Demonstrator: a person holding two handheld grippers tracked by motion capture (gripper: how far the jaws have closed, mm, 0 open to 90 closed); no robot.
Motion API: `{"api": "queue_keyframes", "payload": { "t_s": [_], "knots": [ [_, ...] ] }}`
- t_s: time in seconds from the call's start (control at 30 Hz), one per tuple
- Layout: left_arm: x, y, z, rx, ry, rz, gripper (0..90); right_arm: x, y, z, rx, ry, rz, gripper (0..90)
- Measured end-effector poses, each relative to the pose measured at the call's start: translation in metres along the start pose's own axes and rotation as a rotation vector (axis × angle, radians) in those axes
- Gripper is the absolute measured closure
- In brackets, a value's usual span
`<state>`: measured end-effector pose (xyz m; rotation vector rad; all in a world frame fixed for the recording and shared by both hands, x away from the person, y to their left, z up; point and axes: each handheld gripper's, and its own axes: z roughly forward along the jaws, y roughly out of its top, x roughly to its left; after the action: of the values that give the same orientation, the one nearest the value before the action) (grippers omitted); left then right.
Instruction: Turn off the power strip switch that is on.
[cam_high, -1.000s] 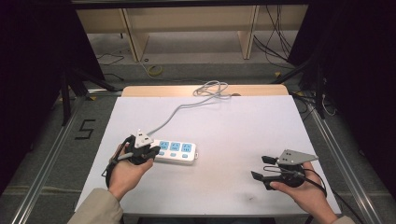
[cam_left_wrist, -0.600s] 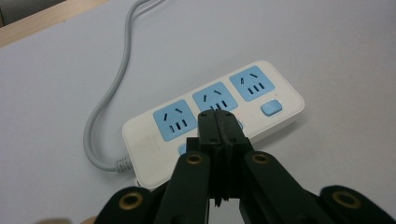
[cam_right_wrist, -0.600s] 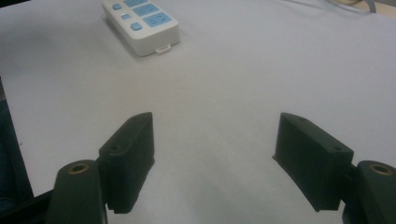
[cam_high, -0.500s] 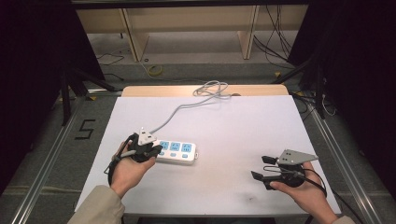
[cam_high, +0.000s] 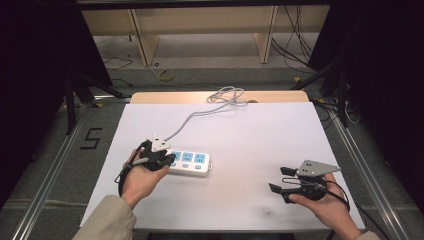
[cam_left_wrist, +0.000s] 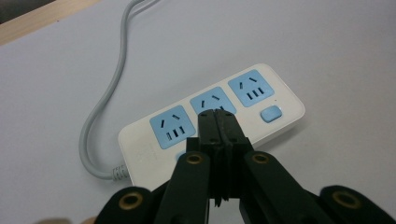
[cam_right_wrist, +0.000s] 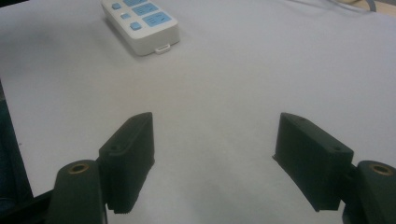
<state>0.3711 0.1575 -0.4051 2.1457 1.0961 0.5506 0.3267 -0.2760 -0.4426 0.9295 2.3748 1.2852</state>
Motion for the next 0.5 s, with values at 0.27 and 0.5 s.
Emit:
{"api": "queue_keyframes", "payload": {
  "t_s": [0.27,0.5],
  "knots": [
    [-0.0011,0.0033,0.0031,0.01,-0.003,0.002,89.9,-0.0002,0.0,0.0001,-0.001,-0.001,0.0,28.8],
    [-0.0002,0.0067,0.0056,0.017,-0.003,-0.002,89.9,0.0,0.0,0.0002,-0.001,0.0,0.0,28.8]
  ]
}}
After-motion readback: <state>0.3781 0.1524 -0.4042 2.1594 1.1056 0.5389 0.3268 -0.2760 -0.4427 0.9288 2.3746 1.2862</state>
